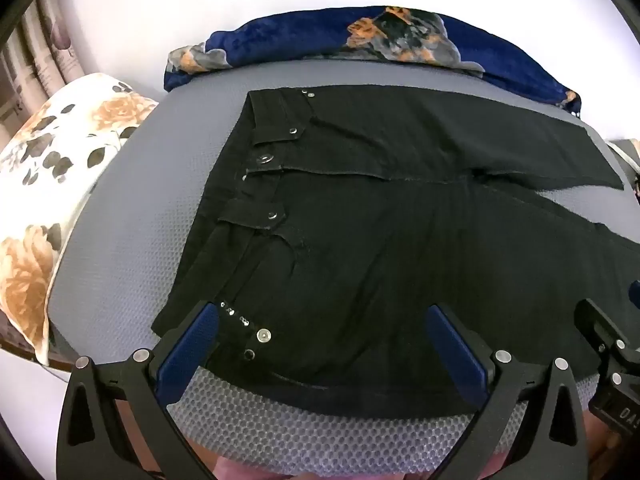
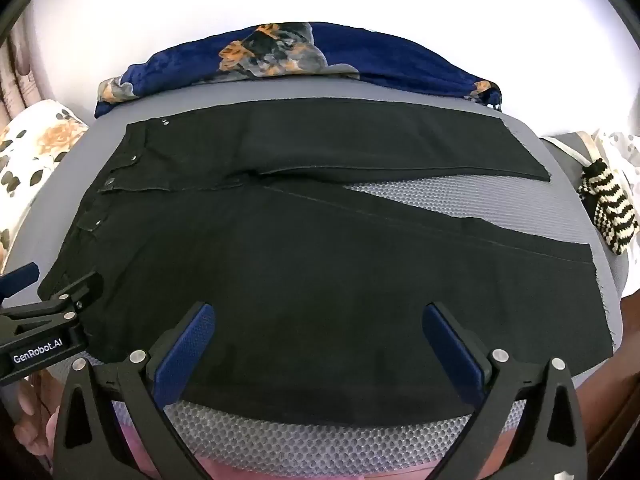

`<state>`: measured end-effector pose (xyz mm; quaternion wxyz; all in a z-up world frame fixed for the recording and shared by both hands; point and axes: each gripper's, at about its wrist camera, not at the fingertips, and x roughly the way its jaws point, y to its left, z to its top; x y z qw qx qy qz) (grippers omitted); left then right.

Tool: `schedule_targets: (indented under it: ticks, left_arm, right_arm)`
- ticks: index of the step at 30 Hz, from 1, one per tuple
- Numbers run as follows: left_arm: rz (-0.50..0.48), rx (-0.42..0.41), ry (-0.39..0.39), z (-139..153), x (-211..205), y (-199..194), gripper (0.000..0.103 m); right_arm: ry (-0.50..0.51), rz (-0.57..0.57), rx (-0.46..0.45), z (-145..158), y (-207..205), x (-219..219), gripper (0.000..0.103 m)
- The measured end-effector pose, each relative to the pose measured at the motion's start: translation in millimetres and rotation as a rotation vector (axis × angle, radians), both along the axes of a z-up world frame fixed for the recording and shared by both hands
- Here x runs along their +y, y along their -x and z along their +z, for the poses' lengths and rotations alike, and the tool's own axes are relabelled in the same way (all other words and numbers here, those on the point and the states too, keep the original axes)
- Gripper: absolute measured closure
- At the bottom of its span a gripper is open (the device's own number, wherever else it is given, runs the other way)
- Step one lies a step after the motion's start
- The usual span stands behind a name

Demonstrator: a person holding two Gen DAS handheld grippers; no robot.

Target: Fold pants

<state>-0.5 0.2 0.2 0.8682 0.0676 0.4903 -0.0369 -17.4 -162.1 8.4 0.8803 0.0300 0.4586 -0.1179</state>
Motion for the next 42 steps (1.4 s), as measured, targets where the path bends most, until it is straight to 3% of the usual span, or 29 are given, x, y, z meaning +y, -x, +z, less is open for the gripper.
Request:
schedule_targets:
  ticks: [8,26,42]
  left_arm:
    - [0.0,0.05,0.046,-3.9,3.5,-12.7,0.002]
    - [-0.017,-0.04,0.033,3.6,3.0,-2.5,0.004]
    - [-0.059,-0.063,0.001,4.5,-1.0,4.7,0.004]
  right_arm:
    - [0.01,0.0,-0.009,2.0,-3.5,-1.3,0.0]
    - [0.047,0.018,-0.06,12.4,-2.9,4.7,0.0]
    - [0.045,0.004,-0.061,14.3,-0.3,5.3,0.0]
